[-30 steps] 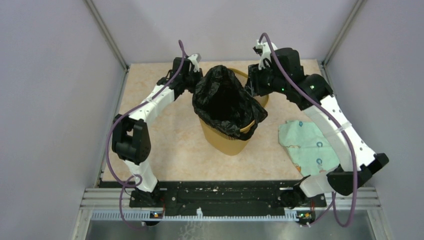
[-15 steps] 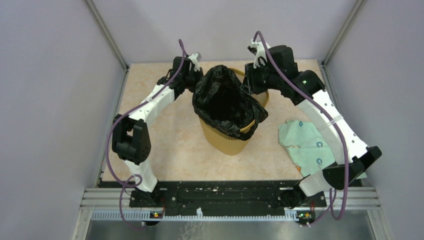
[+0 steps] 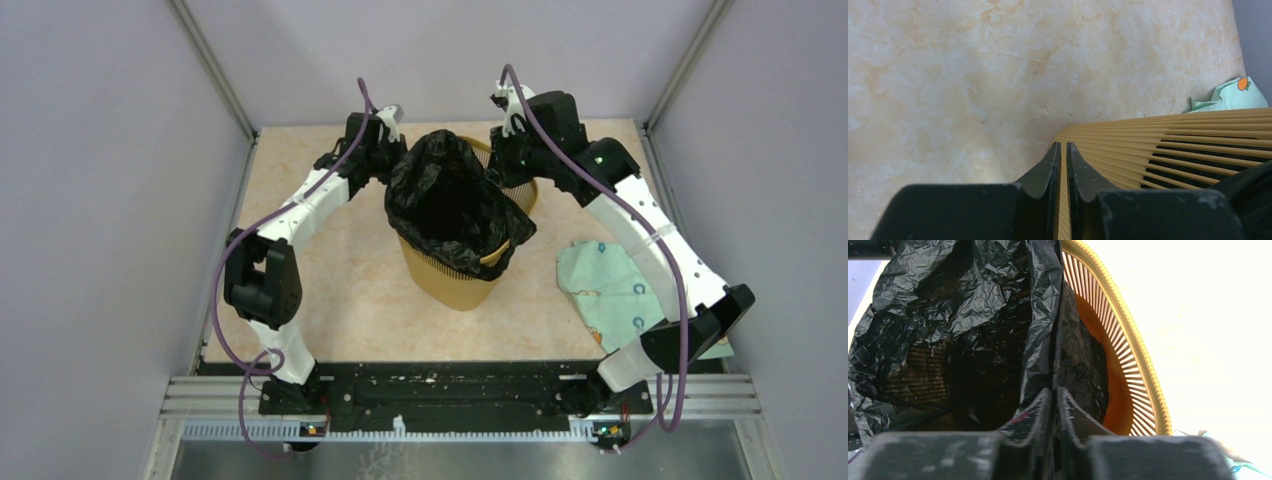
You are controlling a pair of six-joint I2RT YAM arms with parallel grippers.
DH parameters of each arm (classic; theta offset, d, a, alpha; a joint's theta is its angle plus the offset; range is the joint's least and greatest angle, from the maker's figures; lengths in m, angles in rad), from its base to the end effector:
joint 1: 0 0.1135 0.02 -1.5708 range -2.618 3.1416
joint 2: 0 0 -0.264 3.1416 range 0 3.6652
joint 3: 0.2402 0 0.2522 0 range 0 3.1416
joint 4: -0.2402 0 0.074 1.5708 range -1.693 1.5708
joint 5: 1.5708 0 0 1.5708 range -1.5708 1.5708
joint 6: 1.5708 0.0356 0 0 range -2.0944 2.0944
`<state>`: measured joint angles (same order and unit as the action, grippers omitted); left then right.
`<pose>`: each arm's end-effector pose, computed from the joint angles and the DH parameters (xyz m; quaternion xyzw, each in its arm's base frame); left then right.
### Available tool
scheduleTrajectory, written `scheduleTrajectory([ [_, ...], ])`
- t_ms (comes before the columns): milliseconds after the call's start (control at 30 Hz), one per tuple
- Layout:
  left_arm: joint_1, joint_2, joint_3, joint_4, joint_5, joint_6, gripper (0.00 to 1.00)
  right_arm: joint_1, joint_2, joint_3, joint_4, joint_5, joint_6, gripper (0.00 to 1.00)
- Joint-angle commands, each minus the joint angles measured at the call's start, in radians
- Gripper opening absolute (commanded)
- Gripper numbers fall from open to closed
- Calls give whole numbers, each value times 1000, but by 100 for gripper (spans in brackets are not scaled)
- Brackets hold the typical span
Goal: Put the trash bags into the trash bin
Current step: Place the trash bag in the trash bin.
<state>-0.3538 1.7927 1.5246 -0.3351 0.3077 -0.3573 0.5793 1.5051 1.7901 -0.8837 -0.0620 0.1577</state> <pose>0.3894 -0.1553 0.3028 0.0698 0.8749 -0.2872 0.3837 0.2594 0.1723 0.4417 -0.1991 0.8612 0.1938 0.4257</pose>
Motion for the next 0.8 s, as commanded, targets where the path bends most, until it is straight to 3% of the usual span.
scheduleTrajectory([
  [0, -7, 5, 42, 49, 22, -2, 14, -14, -11, 58, 21, 13, 0, 0],
  [300, -10, -5, 25, 70, 33, -17, 13, -22, -21, 38, 44, 207, -18, 0],
  [767, -34, -12, 8, 88, 36, -31, 13, -33, -116, -149, 219, 409, -50, 0],
])
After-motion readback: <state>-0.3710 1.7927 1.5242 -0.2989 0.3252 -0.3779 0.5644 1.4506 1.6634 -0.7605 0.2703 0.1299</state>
